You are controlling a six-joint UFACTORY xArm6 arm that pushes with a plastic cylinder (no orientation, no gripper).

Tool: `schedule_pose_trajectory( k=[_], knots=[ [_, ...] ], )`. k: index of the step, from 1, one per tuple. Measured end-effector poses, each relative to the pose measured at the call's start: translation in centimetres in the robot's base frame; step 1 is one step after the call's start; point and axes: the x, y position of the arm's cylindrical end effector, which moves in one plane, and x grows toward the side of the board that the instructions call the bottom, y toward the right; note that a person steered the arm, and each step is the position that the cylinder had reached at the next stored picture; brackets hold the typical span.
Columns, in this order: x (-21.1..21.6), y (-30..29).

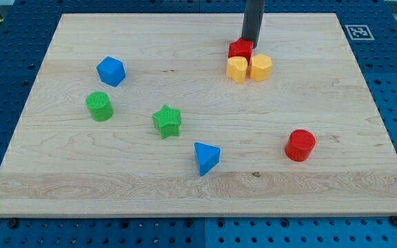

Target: Move your arm to the right of the red circle

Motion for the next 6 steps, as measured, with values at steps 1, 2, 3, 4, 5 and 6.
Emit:
schedule_pose_trajectory(
  k=[1,2,3,4,5,6],
  knots=[
    [0.0,0.3],
    [0.0,2.7],
    [0.6,5.2],
    [2.1,7.9],
    [4.4,9.7],
    [6.6,10.0]
  ],
)
